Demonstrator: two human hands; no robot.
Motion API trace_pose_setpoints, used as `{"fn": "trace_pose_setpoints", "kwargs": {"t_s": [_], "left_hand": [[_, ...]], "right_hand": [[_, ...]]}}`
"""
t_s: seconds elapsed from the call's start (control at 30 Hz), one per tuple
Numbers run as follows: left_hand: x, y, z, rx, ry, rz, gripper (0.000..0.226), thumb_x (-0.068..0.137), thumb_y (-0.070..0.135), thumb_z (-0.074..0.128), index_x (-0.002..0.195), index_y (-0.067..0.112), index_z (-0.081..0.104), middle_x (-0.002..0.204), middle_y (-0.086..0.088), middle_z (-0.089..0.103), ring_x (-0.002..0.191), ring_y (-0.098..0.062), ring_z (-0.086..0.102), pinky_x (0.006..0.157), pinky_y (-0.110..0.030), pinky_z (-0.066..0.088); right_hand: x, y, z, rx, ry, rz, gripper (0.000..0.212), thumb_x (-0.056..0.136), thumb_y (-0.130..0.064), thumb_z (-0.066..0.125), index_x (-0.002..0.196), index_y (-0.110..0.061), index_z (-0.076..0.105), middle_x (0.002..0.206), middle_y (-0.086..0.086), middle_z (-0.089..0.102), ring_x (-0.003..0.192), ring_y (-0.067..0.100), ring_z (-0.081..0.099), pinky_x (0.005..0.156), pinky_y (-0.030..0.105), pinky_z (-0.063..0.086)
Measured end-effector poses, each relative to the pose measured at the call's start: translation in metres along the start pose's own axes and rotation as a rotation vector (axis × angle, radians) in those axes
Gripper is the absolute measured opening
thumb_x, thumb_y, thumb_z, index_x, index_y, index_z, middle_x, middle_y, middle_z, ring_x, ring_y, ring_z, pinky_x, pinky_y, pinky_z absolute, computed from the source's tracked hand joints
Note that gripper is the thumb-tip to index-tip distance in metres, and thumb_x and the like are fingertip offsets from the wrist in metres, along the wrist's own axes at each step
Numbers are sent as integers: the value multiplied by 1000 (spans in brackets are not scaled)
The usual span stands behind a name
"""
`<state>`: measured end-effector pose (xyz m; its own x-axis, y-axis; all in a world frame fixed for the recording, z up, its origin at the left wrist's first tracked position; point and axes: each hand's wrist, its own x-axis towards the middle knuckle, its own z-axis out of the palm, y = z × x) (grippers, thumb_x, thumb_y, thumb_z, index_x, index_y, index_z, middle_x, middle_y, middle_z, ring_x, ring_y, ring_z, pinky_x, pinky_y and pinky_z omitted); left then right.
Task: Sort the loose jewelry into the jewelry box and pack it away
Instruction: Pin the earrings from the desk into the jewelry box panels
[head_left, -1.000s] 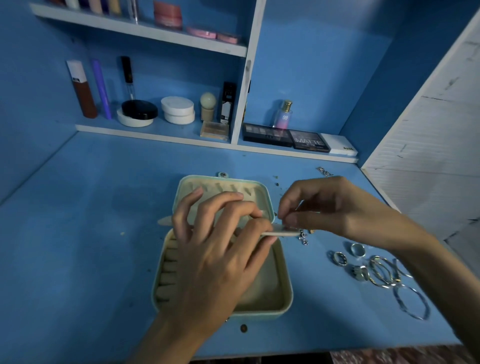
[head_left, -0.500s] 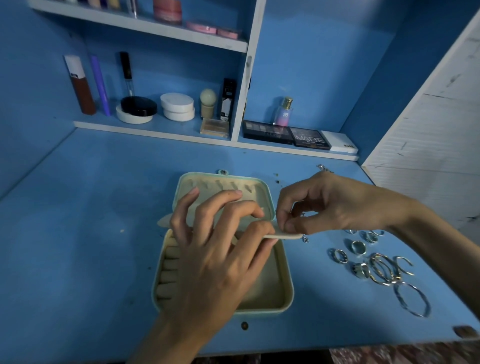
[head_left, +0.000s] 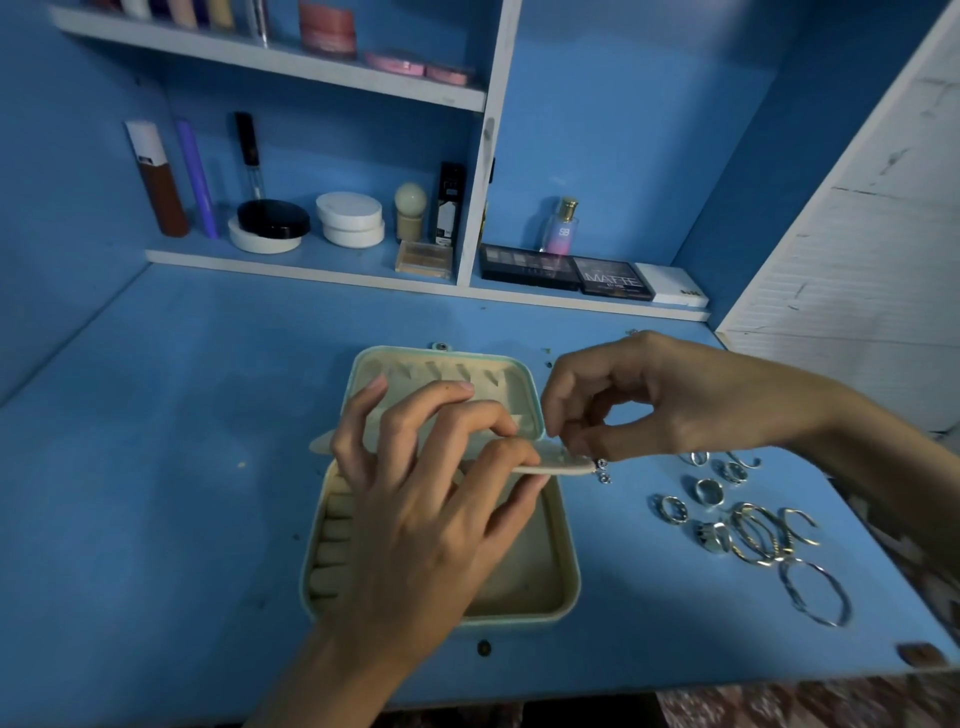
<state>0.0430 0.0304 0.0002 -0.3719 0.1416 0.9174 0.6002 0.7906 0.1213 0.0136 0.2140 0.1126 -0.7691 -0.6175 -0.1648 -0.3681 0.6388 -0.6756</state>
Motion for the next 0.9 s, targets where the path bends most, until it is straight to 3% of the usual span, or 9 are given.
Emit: {"fn": "trace_pose_setpoints", "kwargs": {"t_s": [0.27,0.37,0.43,0.57,0.63,0.73,0.9], "left_hand": [[0,0,0,7,9,-5,17,87,37,67,87,25,55,103,9,52,112,-20,47,109,-45,21],[0,0,-1,-4,7,-5,17,88,36,67,87,25,54,103,9,52,113,-20,46,109,-45,21],[-2,0,-2,-6,10,-10,17,88,36,67,87,25,54,103,10,51,113,-20,46,108,-46,21],[0,-1,0,3,5,-17,19,87,36,68,88,25,53,102,9,52,112,-21,47,109,-46,22],[4,-2,0,-10,-10,-9,18,86,37,69,89,25,55,100,7,57,109,-20,48,108,-44,23],[6,-3,-4,-65,-60,2,13,83,32,71,89,22,64,97,3,64,108,-21,48,101,-41,28],[5,-3,-8,-105,-109,-10,32,74,9,68,99,23,55,105,6,53,111,-22,46,98,-35,29]], "right_hand": [[10,-5,-5,-116,-98,3,13,80,0,62,81,-13,67,75,2,65,68,15,59,75,44,51],[13,-7,-3,-132,-127,19,7,75,-12,61,80,-13,66,73,-1,64,64,7,56,73,45,51],[14,-8,-1,-128,-138,32,14,70,-21,58,79,-13,65,71,-2,62,61,4,54,71,46,51],[14,-4,0,-130,-117,33,13,71,-26,58,77,-18,66,71,-2,62,64,19,56,69,51,50],[13,-1,-1,-104,-95,44,7,75,-21,60,78,-20,67,73,0,64,66,25,57,70,55,50],[11,2,-3,-74,-68,62,12,81,-5,64,81,-15,69,75,2,66,66,14,58,75,52,50],[10,2,-3,-53,-61,66,12,82,-2,64,81,-13,69,74,0,66,66,8,57,77,48,50]]}}
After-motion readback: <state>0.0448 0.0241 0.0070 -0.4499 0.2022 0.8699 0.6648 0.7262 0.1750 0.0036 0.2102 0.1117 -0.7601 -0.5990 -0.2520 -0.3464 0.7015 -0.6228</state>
